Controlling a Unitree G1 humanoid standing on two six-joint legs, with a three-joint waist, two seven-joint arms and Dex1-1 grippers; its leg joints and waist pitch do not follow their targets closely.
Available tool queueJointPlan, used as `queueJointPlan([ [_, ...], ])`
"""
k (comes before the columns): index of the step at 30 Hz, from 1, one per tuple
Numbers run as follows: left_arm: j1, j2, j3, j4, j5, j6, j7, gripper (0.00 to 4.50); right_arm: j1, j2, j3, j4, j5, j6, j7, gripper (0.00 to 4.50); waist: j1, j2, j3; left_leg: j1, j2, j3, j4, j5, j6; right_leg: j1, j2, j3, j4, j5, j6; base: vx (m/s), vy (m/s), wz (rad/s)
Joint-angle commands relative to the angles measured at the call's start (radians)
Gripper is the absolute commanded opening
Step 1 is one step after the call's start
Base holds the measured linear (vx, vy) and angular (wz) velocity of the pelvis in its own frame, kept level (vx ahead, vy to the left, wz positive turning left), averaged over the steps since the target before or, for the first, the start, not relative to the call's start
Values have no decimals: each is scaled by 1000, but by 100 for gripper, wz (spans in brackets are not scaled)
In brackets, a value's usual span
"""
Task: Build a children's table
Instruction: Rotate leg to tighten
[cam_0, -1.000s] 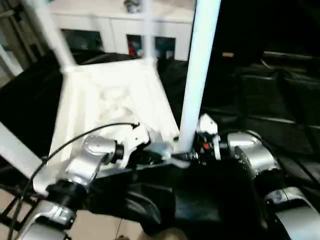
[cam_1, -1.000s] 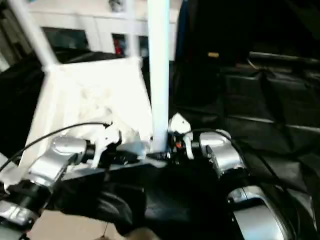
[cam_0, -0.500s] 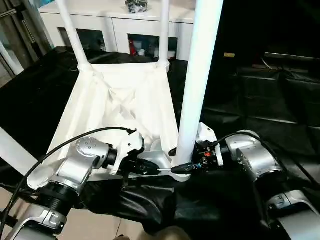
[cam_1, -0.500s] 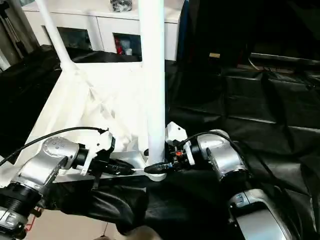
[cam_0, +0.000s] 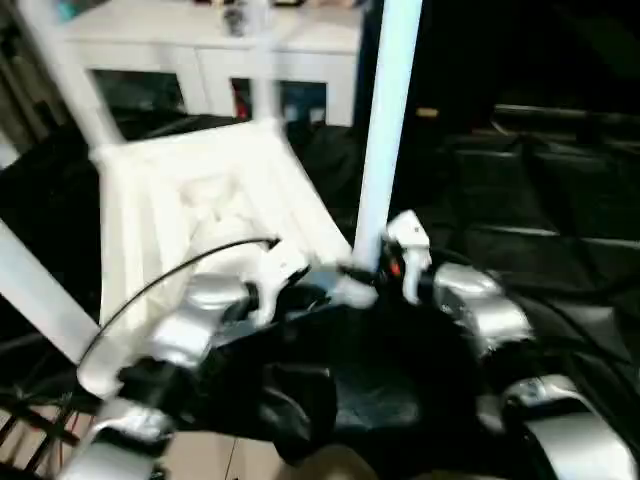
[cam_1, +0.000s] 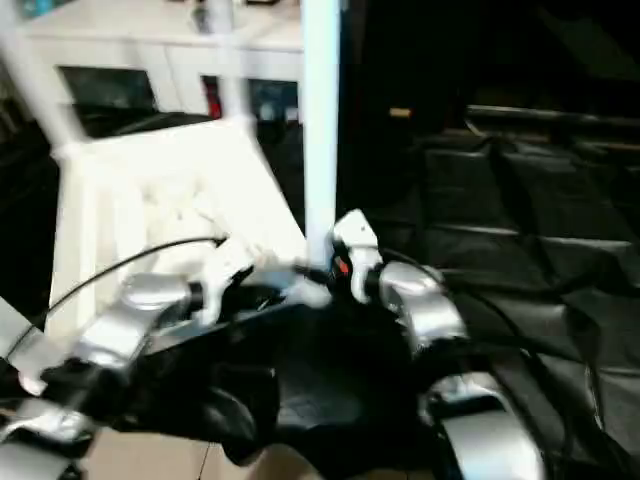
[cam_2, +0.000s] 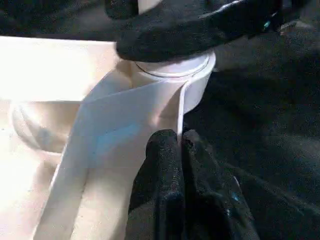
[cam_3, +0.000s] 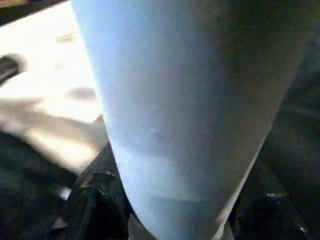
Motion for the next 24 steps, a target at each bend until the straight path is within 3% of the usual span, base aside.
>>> queueJointPlan([
  [1, -42, -83, -23, -1, -9, -9, 83, 0, 13, 127, 78, 100, -22, 55, -60, 204, 6, -4, -44, -9, 3, -1, -74, -330, 1, 35, -35, 22, -101, -438, -155, 0, 0, 0],
  [5, -40, -87, -39, 0, 8, -26, 73, 0, 1, 146, 70, 111, -25, 16, -38, 204, 6, -4, -47, -8, 4, 1, -73, -338, 16, 34, -34, 24, -100, -403, -165, 0, 0, 0],
  [6, -37, -82, -44, -5, 9, -30, 63, 0, -2, 148, 61, 106, -13, 7, -13, 257, 6, -4, -47, -10, 5, 1, -73, -335, 19, 36, -33, 24, -97, -377, -172, 0, 0, 0],
  [13, -23, -53, -46, -18, 8, -56, 18, 0, 5, 119, 60, 64, 15, 11, 98, 316, 8, -1, -48, -11, 7, 4, -73, -316, 32, 40, -33, 25, -92, -309, -206, 0, 0, 0],
  [15, -23, -33, -46, -16, 10, -70, -2, 0, 15, 67, 67, 26, 19, -1, 156, 327, 10, 3, -49, -10, 7, 5, -72, -315, 36, 42, -33, 25, -93, -307, -206, 0, 0, 0],
  [17, -23, -28, -46, -16, 10, -74, -8, 0, 17, 51, 67, 17, 19, -6, 171, 365, 12, 3, -50, -9, 8, 6, -71, -300, 40, 41, -34, 26, -91, -283, -215, 0, 0, 0],
  [20, -22, -8, -44, -10, 13, -84, -31, 0, 40, -41, 61, -40, 22, -17, 263, 367, 15, 3, -51, -11, 8, 6, -70, -282, 46, 46, -32, 24, -88, -252, -225, 0, 0, 0],
  [24, -19, 18, -44, -5, 16, -92, -60, 0, 92, -183, 28, -162, 70, -2, 426, 367, 37, 1, -57, -10, 11, 12, -59, -208, 83, 51, -29, 25, -76, -126, -251, 0, 0, 0],
])
